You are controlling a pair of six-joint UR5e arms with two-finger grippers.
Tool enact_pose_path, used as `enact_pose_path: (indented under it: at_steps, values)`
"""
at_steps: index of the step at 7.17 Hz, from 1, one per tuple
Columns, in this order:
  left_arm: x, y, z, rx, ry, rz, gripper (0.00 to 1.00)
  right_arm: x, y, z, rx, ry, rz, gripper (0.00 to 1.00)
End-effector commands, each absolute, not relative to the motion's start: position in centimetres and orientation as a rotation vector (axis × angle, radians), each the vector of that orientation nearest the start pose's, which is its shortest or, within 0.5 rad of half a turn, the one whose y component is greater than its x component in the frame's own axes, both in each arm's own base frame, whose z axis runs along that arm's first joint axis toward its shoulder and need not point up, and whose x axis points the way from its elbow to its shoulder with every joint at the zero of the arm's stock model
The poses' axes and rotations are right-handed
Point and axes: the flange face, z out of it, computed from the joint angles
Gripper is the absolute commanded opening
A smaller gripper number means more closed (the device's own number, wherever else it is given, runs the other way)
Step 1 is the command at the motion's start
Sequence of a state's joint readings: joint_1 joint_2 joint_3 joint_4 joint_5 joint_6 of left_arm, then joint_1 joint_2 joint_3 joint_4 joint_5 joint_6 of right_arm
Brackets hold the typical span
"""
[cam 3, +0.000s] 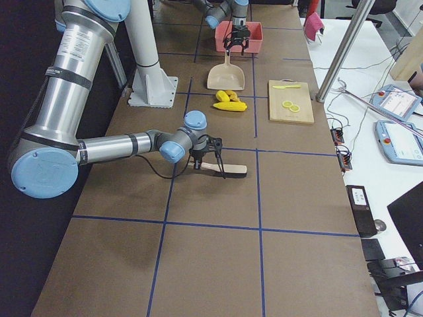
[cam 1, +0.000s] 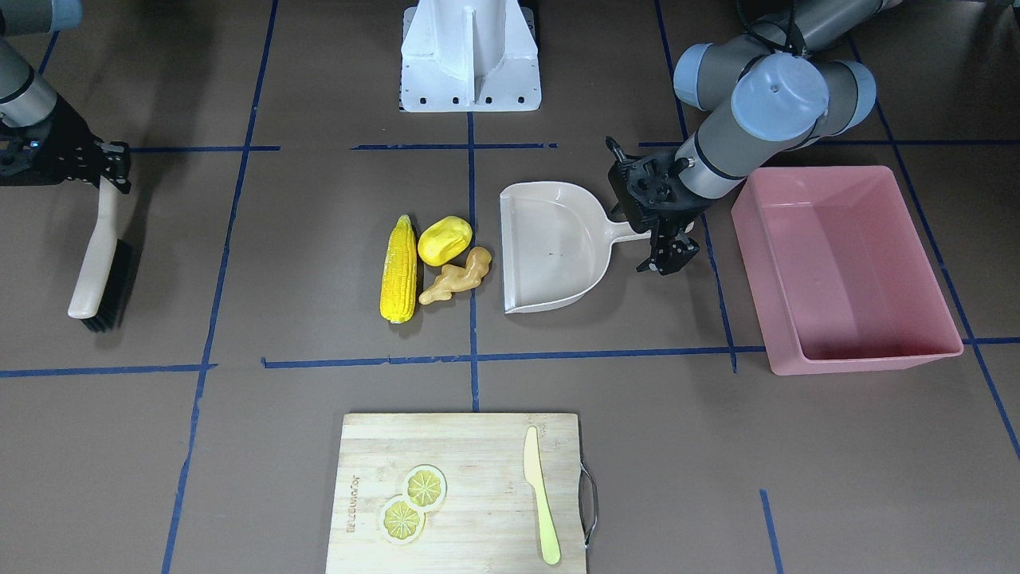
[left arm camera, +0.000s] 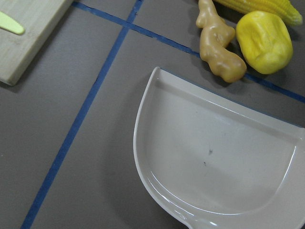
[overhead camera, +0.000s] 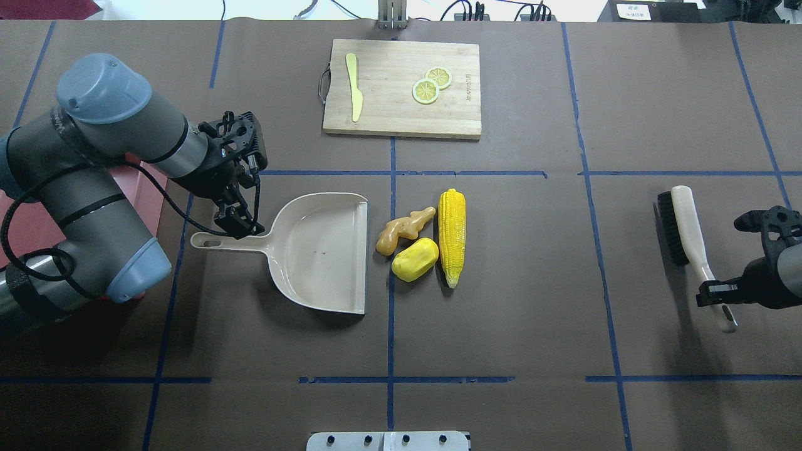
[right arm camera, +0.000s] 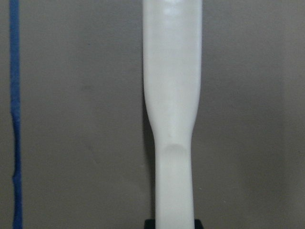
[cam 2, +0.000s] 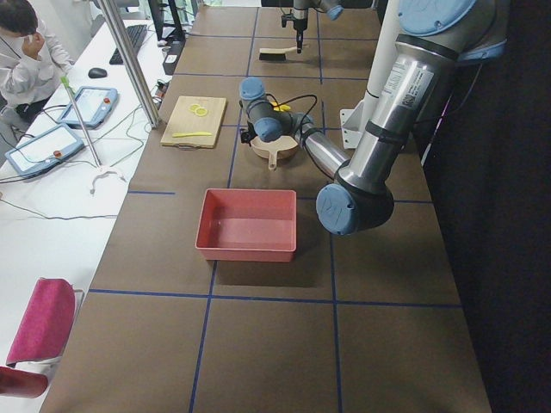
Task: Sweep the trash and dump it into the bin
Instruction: 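Move the left gripper to the dustpan handle while the right grasps the brush, then grasp the dustpan handle with the left gripper while the right gripper lifts the brush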
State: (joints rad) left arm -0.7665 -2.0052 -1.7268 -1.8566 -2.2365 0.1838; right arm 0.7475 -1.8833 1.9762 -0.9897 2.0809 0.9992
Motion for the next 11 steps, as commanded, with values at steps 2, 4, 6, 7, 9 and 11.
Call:
enact_pose_path:
  at_steps: [2,4,6,7,9,11]
  values:
    - [43.0,-46.6,31.1,0.585,0.874,1.329,0.99,-29.6,-35.4,44.9,0.034,-0.853,-0.069,0.00]
    - [43.2,-46.5,31.6,0.585,0.836,1.360,0.99,-32.2,-35.9,41.3,0.040,-0.844,-0.089,0.00]
    - [42.6,-47.1,32.1,0.601,0.717,1.388,0.99,-33.1,-35.9,40.2,0.048,-0.861,-0.106,0.00]
    - [43.8,-46.2,32.5,0.606,0.663,1.403,0.99,-34.0,-35.5,39.4,0.052,-0.874,-0.125,0.00]
    - [45.1,-45.0,32.8,0.591,0.669,1.428,0.96,-35.3,-36.4,37.2,0.046,-0.865,-0.123,0.00]
    - [46.4,-43.8,33.2,0.574,0.676,1.452,0.88,-37.0,-35.5,36.6,0.035,-0.861,-0.158,0.00]
